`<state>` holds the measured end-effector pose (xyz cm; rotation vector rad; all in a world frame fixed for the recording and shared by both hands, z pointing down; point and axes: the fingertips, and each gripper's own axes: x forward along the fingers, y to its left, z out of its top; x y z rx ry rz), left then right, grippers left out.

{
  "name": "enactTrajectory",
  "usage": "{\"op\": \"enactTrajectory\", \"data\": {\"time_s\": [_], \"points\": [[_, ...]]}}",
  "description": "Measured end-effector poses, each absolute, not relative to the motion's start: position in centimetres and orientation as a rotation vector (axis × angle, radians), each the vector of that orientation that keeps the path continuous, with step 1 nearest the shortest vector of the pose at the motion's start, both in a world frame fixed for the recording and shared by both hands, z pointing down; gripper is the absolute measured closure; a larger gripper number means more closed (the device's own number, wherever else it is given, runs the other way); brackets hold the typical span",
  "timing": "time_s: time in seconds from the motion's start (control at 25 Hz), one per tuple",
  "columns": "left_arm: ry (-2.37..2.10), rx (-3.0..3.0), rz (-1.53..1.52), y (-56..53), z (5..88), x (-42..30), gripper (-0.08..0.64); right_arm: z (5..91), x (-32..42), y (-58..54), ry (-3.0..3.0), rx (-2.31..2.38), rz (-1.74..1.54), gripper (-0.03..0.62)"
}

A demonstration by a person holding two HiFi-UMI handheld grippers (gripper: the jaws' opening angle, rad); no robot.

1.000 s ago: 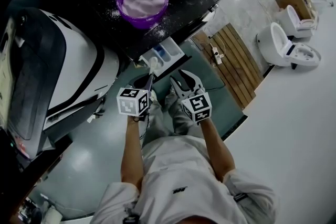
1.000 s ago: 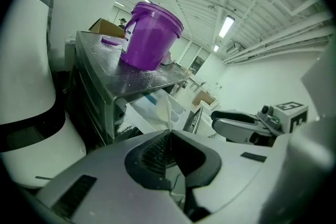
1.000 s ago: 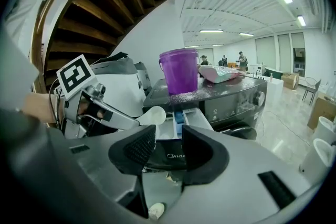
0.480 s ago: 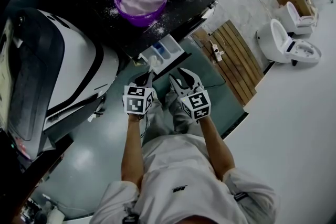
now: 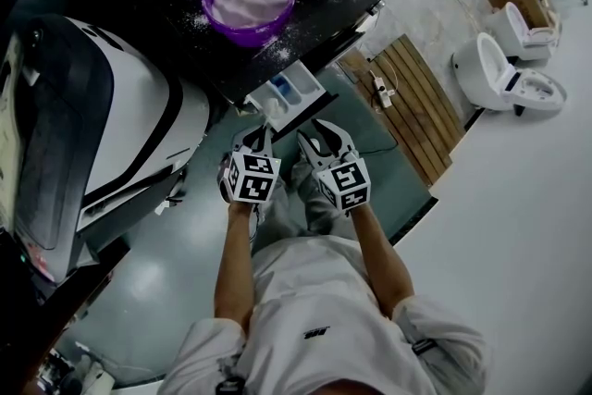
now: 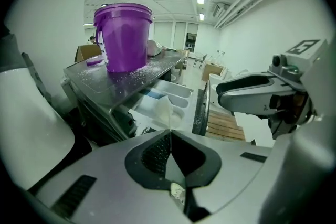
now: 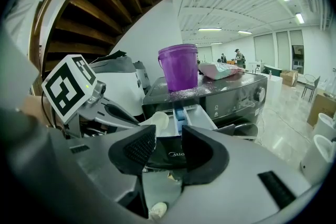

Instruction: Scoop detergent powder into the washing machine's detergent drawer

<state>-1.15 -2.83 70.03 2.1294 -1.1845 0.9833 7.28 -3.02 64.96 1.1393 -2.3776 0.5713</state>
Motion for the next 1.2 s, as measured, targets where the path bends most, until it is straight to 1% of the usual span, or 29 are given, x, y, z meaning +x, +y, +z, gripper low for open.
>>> {"op": "enactTrajectory", "data": {"time_s": [0.32,0.64,1.0,1.2], "points": [[-1.224,2.202,1.22,-2.7,70.7,-1.4,0.545,65.3,7.0,-3.2,-2.374,1.136,0.572,0.437],[-1.285,2.266,1.416,-3.1,69.7,-1.5,0.545,65.3,6.9,-3.4,-2.372,1.138,0.574,0.437],[-1.269,2.269,1.444,-2.8,70.1,-1.6,0.545,65.3,6.6,-3.3,-2.372,1.14,0.577,0.437],[-1.308,2.284,1.411,-3.2,68.7,-1.7,0.545,65.4,6.8,-3.4,-2.368,1.148,0.58,0.437]]}}
